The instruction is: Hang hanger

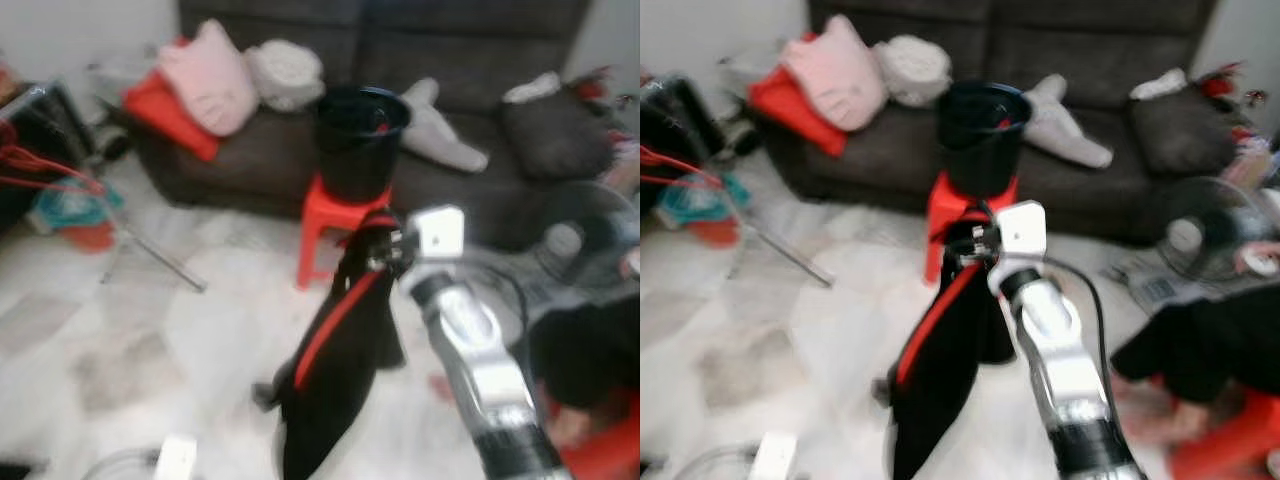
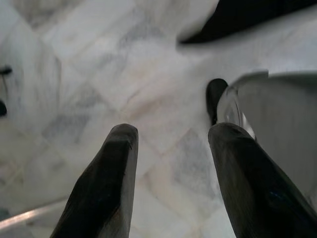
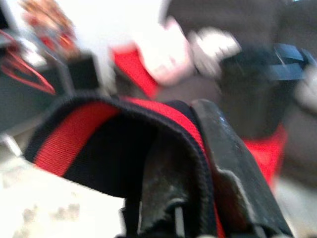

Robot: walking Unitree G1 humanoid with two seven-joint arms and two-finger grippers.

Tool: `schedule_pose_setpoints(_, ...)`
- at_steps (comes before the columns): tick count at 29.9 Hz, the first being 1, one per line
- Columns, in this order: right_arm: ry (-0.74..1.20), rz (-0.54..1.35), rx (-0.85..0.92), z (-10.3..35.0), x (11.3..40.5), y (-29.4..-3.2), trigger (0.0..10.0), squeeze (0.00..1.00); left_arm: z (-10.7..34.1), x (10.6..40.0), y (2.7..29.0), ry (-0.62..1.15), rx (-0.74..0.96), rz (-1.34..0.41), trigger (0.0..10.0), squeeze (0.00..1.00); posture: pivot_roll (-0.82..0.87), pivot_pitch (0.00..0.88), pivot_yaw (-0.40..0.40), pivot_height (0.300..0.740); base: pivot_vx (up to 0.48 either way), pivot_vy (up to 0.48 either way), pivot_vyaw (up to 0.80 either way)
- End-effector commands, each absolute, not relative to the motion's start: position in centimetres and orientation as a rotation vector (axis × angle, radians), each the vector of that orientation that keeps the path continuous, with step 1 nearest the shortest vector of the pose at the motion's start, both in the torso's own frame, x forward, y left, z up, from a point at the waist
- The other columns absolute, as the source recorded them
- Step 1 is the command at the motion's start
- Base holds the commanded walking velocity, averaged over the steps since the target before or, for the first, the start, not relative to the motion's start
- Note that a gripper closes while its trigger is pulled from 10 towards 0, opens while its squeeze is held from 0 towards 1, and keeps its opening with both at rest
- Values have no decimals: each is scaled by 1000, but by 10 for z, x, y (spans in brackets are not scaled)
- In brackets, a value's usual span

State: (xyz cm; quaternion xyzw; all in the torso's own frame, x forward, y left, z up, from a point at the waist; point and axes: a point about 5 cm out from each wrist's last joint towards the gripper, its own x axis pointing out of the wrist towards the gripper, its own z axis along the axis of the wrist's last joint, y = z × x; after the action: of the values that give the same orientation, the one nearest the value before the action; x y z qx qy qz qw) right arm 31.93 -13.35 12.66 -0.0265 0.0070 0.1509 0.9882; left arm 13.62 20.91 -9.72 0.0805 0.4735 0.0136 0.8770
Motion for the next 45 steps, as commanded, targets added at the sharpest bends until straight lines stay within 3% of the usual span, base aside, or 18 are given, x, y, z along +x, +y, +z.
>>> schedule_pose_setpoints(1, 78, 235, -56, 110, 322, -147, 10000, 0, -92, 148, 212, 957, 179, 33, 10000, 0, -28, 74, 2, 740, 0, 0, 0)
schedule_pose_setpoints(8, 345, 84, 34, 39, 309, -181, 10000, 0, -92, 150, 211, 955, 173, 39, 10000, 0, -17, 78, -2, 740, 0, 0, 0)
schedule_pose_setpoints(17, 588, -10, 8, -14, 277, -194, 10000, 0, -92, 150, 210, 955, 165, 42, 10000, 0, -17, 80, -1, 740, 0, 0, 0)
schedule_pose_setpoints(32, 854, -114, -2, -68, 209, -199, 10000, 0, -94, 148, 206, 963, 138, 49, 10000, 0, -7, 70, -11, 740, 0, 0, 0)
schedule_pose_setpoints(45, 914, -157, -19, -79, 187, -208, 10000, 0, -94, 147, 205, 963, 142, 39, 10000, 0, -10, 52, -14, 740, 0, 0, 0)
